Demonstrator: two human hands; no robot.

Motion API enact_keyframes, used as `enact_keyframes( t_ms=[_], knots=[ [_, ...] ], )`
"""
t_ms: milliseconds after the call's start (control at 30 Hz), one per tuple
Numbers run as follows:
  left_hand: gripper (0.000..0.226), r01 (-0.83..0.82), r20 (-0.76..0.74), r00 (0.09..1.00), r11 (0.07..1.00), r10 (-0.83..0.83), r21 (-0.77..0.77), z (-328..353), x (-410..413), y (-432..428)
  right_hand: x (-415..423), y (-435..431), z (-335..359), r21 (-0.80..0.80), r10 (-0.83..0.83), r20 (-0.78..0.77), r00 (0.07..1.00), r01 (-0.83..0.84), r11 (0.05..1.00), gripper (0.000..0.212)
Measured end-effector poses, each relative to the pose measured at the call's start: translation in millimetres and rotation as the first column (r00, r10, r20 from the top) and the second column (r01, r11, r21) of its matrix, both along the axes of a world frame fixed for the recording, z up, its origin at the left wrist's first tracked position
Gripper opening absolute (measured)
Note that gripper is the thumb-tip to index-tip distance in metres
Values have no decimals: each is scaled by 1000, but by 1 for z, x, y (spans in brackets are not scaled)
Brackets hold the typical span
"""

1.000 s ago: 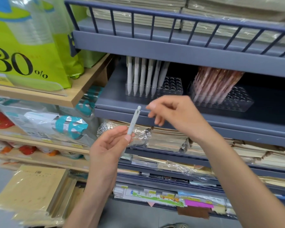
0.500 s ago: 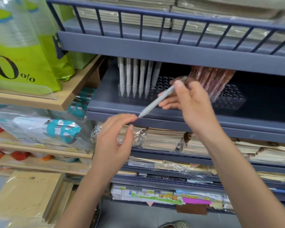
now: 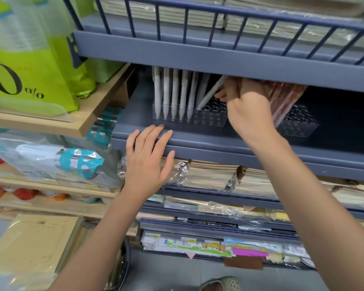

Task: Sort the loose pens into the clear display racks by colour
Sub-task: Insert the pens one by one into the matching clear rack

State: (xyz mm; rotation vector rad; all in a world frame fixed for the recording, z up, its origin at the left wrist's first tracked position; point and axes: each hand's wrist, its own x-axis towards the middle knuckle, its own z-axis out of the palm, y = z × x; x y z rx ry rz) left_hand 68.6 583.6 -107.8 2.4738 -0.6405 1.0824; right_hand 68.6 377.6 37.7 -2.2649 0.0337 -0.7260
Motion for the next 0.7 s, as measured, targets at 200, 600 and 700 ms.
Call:
enact_keyframes(
  t_ms=[200,600,700],
  knots=[
    [43,-6,40,999,1000,6,1,-4,4,-1,26,10,6,91,-5,-85,996,13,996,27],
    [43,-15,58,998,1000,14,8,-5,5,-1,34,20,6,-59,-26,-144,989,18,998,38],
    [43,-14,56,998,1000,14,8,-5,5,-2,34,21,5,-45,-35,-133,990,30,999,39]
  ],
)
